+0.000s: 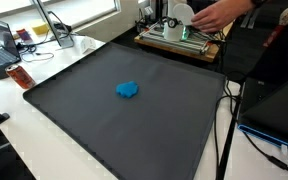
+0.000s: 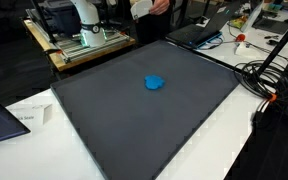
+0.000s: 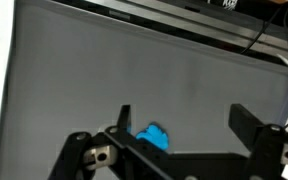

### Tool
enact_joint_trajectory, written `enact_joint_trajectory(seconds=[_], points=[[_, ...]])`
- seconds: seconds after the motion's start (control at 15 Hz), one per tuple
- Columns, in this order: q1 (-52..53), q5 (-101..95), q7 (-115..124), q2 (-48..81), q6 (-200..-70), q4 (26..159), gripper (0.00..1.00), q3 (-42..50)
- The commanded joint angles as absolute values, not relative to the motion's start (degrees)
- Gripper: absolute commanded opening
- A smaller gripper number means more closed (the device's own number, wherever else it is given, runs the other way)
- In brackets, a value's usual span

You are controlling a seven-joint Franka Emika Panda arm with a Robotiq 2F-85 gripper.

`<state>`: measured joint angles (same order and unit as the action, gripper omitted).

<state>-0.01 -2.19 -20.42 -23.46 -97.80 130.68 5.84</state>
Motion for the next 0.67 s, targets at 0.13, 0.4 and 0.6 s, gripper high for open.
enact_joint_trajectory(seconds=[0.13,0.4,0.6], points=[[2.7,-1.4,-37.2,-32.7,-93.9,136.2,1.0,9.1],[3.1,-2.2,-50.5,-35.3,-89.8,136.9,1.0,12.1],[2.8,-2.4,-61.2,-35.2,-86.5,136.2,0.82,14.6]])
